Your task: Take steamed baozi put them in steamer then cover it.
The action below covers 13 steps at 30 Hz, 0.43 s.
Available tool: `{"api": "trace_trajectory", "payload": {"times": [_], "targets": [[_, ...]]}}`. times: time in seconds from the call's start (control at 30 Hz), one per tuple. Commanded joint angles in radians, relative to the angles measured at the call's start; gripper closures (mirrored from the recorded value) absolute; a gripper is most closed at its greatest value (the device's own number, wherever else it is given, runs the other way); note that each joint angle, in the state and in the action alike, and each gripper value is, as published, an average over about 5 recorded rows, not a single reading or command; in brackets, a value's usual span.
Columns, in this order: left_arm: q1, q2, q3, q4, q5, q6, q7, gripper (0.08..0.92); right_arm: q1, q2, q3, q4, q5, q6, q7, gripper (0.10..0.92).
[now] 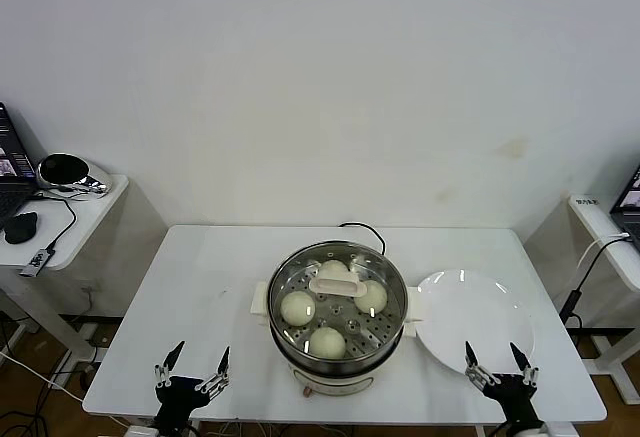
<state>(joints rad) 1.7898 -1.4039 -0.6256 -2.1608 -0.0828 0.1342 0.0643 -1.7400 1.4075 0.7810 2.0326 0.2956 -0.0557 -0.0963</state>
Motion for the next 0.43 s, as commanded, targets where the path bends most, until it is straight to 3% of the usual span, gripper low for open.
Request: {"api": "trace_trajectory", "payload": {"times": [0.03,0.43], "targets": [[0.052,-0.015,-0.023,-0.008,-0.013,-0.027,0.037,0.177,-0.008,-0.014,0.007,-0.005,-0.034,-0.015,-0.034,0.203],[0.075,-0.041,-0.011,-0.022,0.017,-0.025,0.033,0.177,-0.036,-0.013,0.004,0.035,-0.025,-0.037,-0.058,0.203]]}}
